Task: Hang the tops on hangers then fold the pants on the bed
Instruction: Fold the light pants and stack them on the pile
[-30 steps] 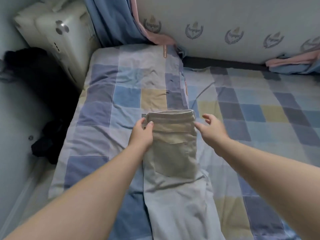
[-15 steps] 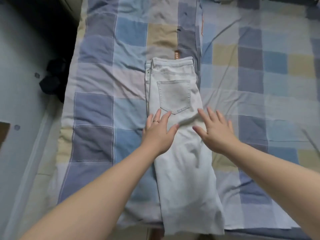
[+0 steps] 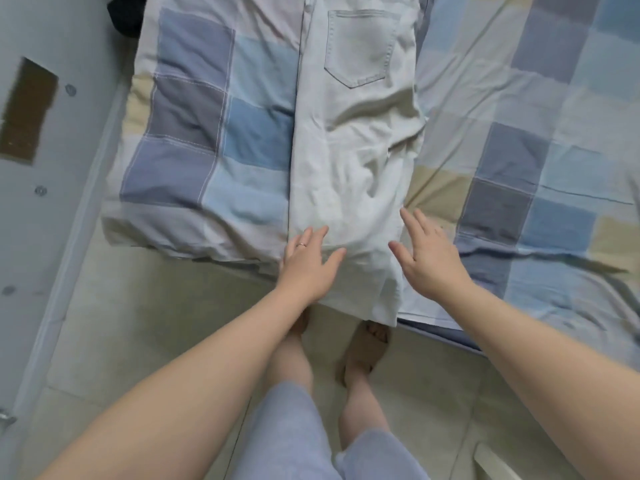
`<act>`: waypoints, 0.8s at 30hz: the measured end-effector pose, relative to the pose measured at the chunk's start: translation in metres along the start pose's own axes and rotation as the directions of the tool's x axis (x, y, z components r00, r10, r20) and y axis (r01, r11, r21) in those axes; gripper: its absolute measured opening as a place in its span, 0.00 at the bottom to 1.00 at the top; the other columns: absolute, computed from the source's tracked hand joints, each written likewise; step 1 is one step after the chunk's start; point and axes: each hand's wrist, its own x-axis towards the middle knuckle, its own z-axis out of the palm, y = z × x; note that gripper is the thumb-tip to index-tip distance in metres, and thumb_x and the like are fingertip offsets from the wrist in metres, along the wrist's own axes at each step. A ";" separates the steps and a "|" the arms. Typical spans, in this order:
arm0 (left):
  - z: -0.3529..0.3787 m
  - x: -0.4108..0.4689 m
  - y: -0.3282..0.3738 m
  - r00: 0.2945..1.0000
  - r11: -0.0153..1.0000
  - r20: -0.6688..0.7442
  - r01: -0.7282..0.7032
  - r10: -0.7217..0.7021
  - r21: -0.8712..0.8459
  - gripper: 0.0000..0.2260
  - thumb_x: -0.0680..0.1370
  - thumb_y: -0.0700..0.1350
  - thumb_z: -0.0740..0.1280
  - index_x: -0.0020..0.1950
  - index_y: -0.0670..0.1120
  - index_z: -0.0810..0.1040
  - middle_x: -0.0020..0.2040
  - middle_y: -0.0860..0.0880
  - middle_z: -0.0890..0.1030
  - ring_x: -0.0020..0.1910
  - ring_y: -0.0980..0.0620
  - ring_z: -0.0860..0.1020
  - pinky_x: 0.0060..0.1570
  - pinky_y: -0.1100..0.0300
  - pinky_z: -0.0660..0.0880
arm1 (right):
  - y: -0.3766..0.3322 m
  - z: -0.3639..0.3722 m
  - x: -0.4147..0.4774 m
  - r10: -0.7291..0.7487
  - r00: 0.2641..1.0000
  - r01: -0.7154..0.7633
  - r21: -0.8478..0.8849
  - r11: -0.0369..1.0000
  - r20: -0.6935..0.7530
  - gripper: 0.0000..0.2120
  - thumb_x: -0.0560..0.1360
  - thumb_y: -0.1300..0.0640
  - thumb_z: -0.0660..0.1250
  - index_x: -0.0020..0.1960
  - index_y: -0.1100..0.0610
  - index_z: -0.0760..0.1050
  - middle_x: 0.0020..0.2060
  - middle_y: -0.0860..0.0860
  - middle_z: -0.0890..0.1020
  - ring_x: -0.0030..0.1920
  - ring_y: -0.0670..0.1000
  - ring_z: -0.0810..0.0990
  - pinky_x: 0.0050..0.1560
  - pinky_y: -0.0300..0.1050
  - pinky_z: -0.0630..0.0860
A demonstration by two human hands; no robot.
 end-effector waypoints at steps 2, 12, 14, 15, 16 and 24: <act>0.024 -0.022 -0.014 0.998 0.996 -0.004 0.061 -0.062 -0.068 0.29 0.81 0.60 0.62 0.80 0.53 0.62 0.81 0.49 0.60 0.80 0.46 0.54 0.78 0.47 0.55 | 0.015 0.019 -0.023 0.018 0.999 -0.021 0.078 0.997 0.031 0.31 0.83 0.42 0.55 0.82 0.49 0.51 0.81 0.51 0.56 0.80 0.54 0.54 0.76 0.56 0.57; 0.082 -0.033 -0.098 0.940 0.913 -0.033 0.320 -0.339 -0.251 0.35 0.79 0.54 0.69 0.81 0.48 0.57 0.79 0.45 0.65 0.77 0.42 0.63 0.74 0.50 0.62 | 0.063 0.118 -0.040 0.228 0.956 -0.283 0.385 0.879 0.182 0.28 0.82 0.50 0.61 0.80 0.51 0.57 0.74 0.54 0.70 0.73 0.56 0.70 0.68 0.53 0.68; 0.089 -0.019 -0.110 0.939 0.915 -0.055 0.318 -0.341 -0.249 0.36 0.79 0.54 0.70 0.81 0.47 0.56 0.79 0.46 0.64 0.77 0.42 0.63 0.75 0.49 0.62 | 0.070 0.134 -0.028 0.251 0.950 -0.305 0.396 0.866 0.185 0.29 0.81 0.51 0.63 0.79 0.52 0.59 0.73 0.54 0.71 0.72 0.56 0.71 0.68 0.51 0.69; 0.093 -0.011 -0.116 0.941 0.918 -0.072 0.304 -0.332 -0.255 0.36 0.79 0.53 0.70 0.81 0.47 0.57 0.79 0.46 0.65 0.77 0.42 0.64 0.75 0.48 0.62 | 0.071 0.142 -0.022 0.251 0.953 -0.299 0.395 0.869 0.169 0.28 0.81 0.51 0.64 0.78 0.53 0.61 0.72 0.53 0.72 0.70 0.55 0.73 0.67 0.51 0.70; 0.097 -0.004 -0.121 0.945 0.922 -0.089 0.283 -0.315 -0.264 0.33 0.79 0.53 0.70 0.79 0.46 0.60 0.77 0.46 0.68 0.75 0.42 0.66 0.74 0.47 0.64 | 0.072 0.148 -0.016 0.246 0.961 -0.276 0.384 0.881 0.127 0.27 0.80 0.51 0.65 0.77 0.54 0.63 0.70 0.53 0.73 0.68 0.55 0.74 0.66 0.51 0.72; 0.117 0.026 -0.136 0.954 0.919 -0.143 0.204 -0.264 -0.338 0.11 0.78 0.52 0.69 0.55 0.46 0.77 0.51 0.53 0.81 0.52 0.49 0.79 0.51 0.54 0.75 | 0.054 0.175 0.012 0.251 0.953 -0.156 0.439 0.885 -0.169 0.12 0.77 0.51 0.69 0.51 0.55 0.69 0.43 0.50 0.76 0.44 0.52 0.75 0.43 0.48 0.71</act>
